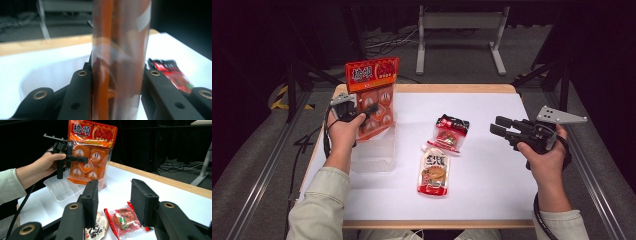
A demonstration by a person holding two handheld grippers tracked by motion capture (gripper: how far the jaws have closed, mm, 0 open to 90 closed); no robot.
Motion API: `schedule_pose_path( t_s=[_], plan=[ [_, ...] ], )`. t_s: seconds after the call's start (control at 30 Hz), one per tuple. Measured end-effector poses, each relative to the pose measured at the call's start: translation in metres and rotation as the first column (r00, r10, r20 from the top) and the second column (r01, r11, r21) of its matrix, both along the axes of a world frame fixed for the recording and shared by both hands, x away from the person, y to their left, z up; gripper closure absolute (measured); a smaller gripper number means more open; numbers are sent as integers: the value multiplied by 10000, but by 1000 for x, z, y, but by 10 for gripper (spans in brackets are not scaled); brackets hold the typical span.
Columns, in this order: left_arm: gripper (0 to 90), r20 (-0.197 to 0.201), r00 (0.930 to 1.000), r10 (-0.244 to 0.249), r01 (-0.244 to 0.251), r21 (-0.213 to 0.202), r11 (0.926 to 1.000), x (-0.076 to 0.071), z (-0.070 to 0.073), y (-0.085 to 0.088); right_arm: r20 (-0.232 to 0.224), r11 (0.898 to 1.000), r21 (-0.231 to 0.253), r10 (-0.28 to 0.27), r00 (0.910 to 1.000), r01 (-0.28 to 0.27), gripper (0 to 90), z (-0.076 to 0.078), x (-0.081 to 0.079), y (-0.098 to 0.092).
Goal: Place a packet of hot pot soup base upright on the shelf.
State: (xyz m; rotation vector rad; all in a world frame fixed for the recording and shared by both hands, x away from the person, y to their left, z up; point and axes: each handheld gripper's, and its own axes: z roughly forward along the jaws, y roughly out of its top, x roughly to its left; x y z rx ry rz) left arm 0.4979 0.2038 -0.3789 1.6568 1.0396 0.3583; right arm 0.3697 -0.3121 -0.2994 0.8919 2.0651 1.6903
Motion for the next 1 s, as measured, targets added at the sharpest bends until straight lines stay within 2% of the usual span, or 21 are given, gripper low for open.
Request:
schedule_pose_path(
  t_s=[0.03,0.1,0.27,0.3,0.33,0.37,0.4,0.47,0.5,0.53,0.63,0.7,0.87,0.9,0.93,0.97,1.0],
  plan=[
    [700,-295,9995,-132,128,-153,9998,0,2,1,1,10000,-1,12,10000,-12,586,0,0,0],
    [695,-452,9987,-220,210,-225,9995,0,3,1,13,10000,26,26,10000,-26,586,0,0,0],
    [672,-951,9946,-405,406,-7,9992,-2,12,2,-8,10000,29,21,10000,-21,586,0,0,-1],
    [672,-1048,9936,-414,431,134,9990,-3,14,1,-7,10000,30,22,10000,-22,585,0,0,-1],
    [673,-1096,9930,-430,483,461,9978,-4,17,1,-5,10000,48,26,10000,-26,585,0,-1,-1],
    [680,-1069,9933,-446,554,999,9935,-5,20,1,-1,10000,59,28,10000,-28,584,1,-1,-1],
    [691,-1190,9920,-429,575,1219,9909,-5,22,2,1,10000,69,23,10000,-23,583,1,-1,-1],
    [696,-1401,9896,-316,529,1509,9871,-6,24,4,-6,10000,48,27,10000,-27,583,1,-1,0],
    [696,-1603,9865,-322,552,1408,9885,-7,23,6,5,10000,42,22,10000,-22,583,1,-1,0],
    [697,-1596,9867,-321,562,1486,9873,-7,23,9,-7,10000,40,31,10000,-31,583,1,-1,0],
    [698,-1840,9822,-389,741,1889,9792,-8,18,12,-16,10000,42,38,10000,-38,583,1,-1,0],
    [699,-1700,9846,-398,706,1792,9813,-11,17,13,-25,10000,27,41,10000,-41,582,0,-1,0],
    [699,-1527,9869,-528,855,2159,9727,-16,15,9,-69,10000,-14,91,9999,-91,580,-1,-1,3],
    [699,-1462,9876,-578,912,2334,9681,-17,15,7,-65,9999,-19,100,9999,-100,580,-1,-1,3],
    [700,-1462,9876,-578,912,2334,9681,-17,15,7,-57,9999,-21,98,9999,-98,580,-1,-1,3],
    [700,-1420,9877,-650,1003,2575,9611,-20,15,4,-84,9999,-18,110,9999,-110,580,-1,-1,3],
    [700,-1420,9877,-650,1003,2575,9611,-20,15,4,-84,9999,-18,110,9999,-110,580,-1,-1,3]
  ],
)
